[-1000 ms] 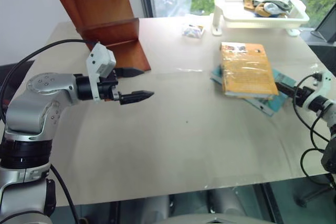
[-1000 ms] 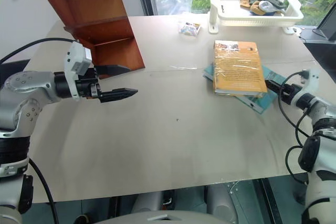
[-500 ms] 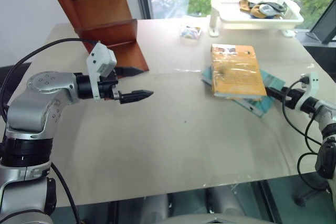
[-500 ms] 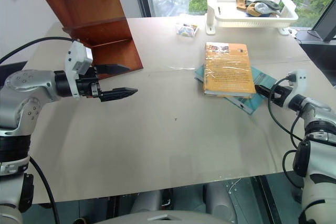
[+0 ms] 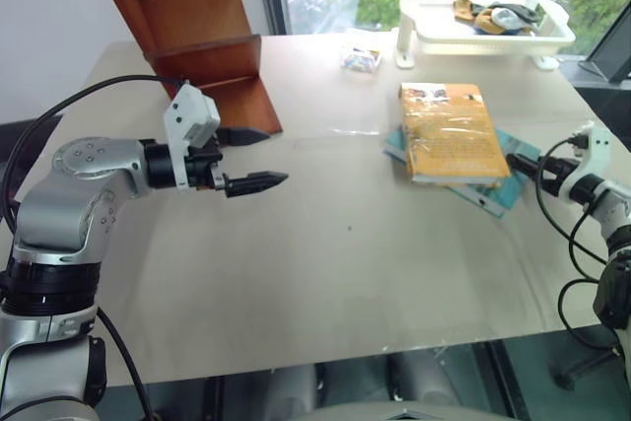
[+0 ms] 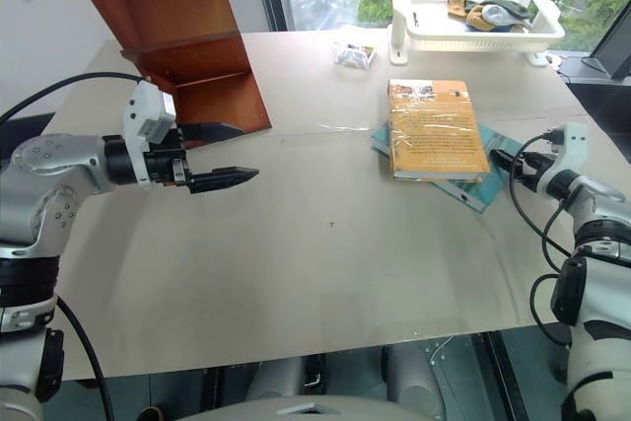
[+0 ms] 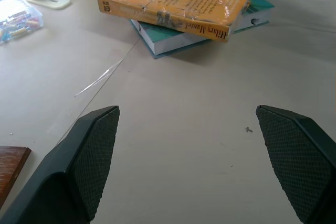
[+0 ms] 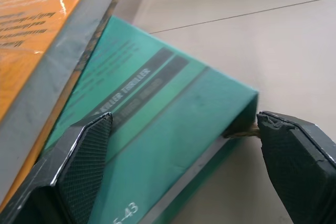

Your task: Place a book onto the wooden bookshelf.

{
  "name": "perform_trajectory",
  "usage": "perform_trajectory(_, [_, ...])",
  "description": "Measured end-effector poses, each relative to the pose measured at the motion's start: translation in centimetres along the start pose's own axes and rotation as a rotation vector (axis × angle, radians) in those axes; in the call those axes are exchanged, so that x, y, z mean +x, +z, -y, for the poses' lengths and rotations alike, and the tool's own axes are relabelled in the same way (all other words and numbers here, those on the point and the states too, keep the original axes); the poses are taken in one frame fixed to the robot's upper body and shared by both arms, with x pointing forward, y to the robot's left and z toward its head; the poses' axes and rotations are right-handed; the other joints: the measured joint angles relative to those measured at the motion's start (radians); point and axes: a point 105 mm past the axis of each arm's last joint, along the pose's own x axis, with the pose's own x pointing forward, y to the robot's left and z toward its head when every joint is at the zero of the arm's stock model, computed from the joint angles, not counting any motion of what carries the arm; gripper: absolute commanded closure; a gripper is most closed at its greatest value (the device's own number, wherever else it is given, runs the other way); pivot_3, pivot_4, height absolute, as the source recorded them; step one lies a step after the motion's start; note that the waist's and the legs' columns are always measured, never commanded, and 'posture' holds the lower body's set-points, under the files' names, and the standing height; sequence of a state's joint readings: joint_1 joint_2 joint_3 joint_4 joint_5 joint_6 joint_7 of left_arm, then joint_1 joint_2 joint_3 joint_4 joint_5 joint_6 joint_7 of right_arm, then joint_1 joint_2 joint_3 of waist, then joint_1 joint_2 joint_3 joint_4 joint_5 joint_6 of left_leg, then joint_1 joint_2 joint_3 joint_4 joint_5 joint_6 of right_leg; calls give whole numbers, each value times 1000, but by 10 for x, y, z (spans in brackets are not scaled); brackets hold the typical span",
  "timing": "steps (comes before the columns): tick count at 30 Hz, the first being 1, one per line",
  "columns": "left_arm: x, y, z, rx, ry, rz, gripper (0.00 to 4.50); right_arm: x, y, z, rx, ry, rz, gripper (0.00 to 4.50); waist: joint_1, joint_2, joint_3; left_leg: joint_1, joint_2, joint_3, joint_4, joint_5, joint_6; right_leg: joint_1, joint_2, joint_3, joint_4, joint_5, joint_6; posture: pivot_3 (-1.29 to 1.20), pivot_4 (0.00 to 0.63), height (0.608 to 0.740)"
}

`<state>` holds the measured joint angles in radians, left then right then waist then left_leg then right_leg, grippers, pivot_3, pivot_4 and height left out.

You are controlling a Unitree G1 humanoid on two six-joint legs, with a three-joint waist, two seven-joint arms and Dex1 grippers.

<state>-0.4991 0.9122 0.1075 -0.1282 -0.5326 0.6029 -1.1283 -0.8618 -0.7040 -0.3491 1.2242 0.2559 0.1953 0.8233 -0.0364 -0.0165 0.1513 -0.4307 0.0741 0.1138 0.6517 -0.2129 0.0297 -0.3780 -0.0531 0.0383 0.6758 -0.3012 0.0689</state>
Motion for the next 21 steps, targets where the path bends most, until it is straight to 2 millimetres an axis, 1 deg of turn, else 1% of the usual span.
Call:
perform_trajectory(4, [0, -1, 0, -2, 1, -2, 68, 0, 10, 3, 26, -24, 42, 0, -3, 0, 1, 0, 0, 0, 0, 0, 0, 0, 0, 1, 0, 0, 0, 0, 150, 740])
perform_trajectory(6, [0, -1, 0, 0, 2, -2, 68, 0, 12, 3, 23, -34, 47, 0, -4, 0, 1, 0, 0, 1, -1, 0, 0, -1, 0, 1, 0, 0, 0, 0, 150, 740])
perform_trajectory(12, [2, -4, -3, 2, 4, -19, 68, 9, 0, -2, 41, -43, 25, 0, -5, 0, 1, 0, 0, 1, -1, 0, 0, -1, 0, 2, -1, 0, 0, 0, 150, 740])
perform_trajectory(15, [2, -4, -3, 2, 0, -21, 68, 15, 1, -9, 5, -24, 31, 0, -6, 0, 1, 0, 0, 1, -1, 0, 0, -1, 0, 2, 0, 0, 0, 0, 150, 740])
perform_trajectory(21, [-1, -8, -1, -7, 8, -38, 68, 18, 0, -15, -91, 4, 15, 0, -7, 0, 1, 1, 0, 1, -1, 0, 0, -1, 0, 2, 0, 0, 0, 0, 150, 740])
